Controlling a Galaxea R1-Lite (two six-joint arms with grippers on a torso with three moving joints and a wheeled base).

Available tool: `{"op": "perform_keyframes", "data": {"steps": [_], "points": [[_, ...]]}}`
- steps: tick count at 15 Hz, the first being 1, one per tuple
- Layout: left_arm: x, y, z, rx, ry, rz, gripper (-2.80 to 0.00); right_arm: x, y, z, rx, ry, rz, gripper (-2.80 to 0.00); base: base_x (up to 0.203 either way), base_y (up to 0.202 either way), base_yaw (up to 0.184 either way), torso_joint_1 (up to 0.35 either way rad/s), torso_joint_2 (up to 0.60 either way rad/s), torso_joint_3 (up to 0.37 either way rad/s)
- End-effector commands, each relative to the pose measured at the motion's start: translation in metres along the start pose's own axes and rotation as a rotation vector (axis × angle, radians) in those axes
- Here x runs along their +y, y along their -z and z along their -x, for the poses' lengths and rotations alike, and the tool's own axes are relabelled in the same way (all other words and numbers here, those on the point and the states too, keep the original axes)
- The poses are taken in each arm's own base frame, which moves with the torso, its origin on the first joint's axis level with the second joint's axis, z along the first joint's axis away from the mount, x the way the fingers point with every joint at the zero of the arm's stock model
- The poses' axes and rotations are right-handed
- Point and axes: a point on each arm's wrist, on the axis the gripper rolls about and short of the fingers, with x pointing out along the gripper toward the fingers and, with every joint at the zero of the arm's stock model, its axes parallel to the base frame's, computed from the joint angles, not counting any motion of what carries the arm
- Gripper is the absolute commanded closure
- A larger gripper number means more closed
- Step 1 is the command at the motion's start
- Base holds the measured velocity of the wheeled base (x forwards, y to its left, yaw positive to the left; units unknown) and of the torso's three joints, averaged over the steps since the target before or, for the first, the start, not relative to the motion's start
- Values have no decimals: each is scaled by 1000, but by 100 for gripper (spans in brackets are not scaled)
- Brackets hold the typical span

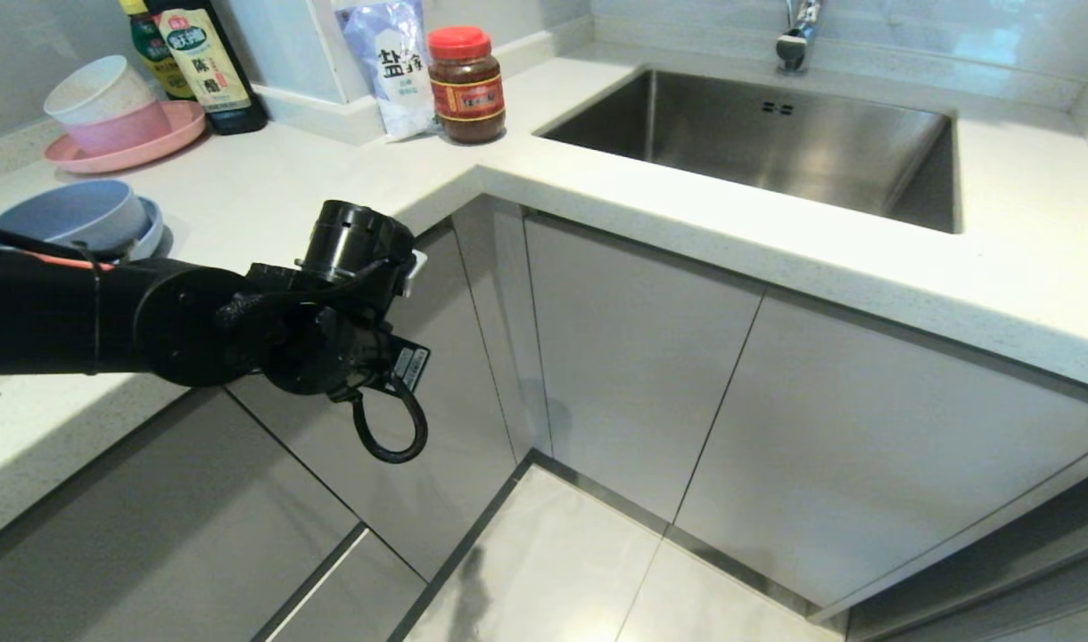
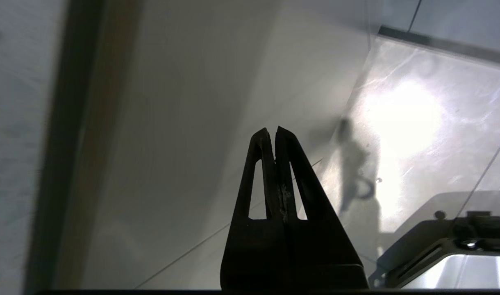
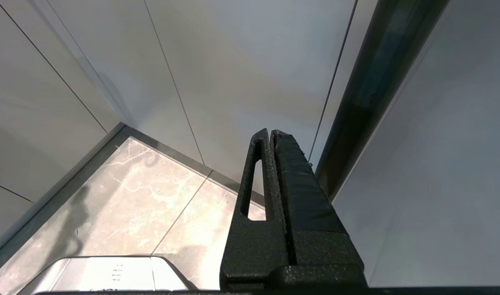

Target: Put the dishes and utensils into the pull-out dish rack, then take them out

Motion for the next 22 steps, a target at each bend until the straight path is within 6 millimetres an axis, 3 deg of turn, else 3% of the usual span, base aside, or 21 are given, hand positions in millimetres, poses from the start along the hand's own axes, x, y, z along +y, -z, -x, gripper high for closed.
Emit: {"op": "perform_keyframes", "data": {"steps": [1,8,13,18,22], "points": [[4,-6,14,-46,36,20,0,0,0,0,-2,0,0,0,0,0,0,0,0,0],[34,-22,55,-199,152,157,0,0,0,0,-3,0,0,0,0,0,0,0,0,0],[66,-25,97,-326,206,247,0,0,0,0,-3,0,0,0,0,0,0,0,0,0],[113,-13,142,-459,199,328,0,0,0,0,-3,0,0,0,0,0,0,0,0,0],[159,12,192,-598,139,392,0,0,0,0,-3,0,0,0,0,0,0,0,0,0]]}}
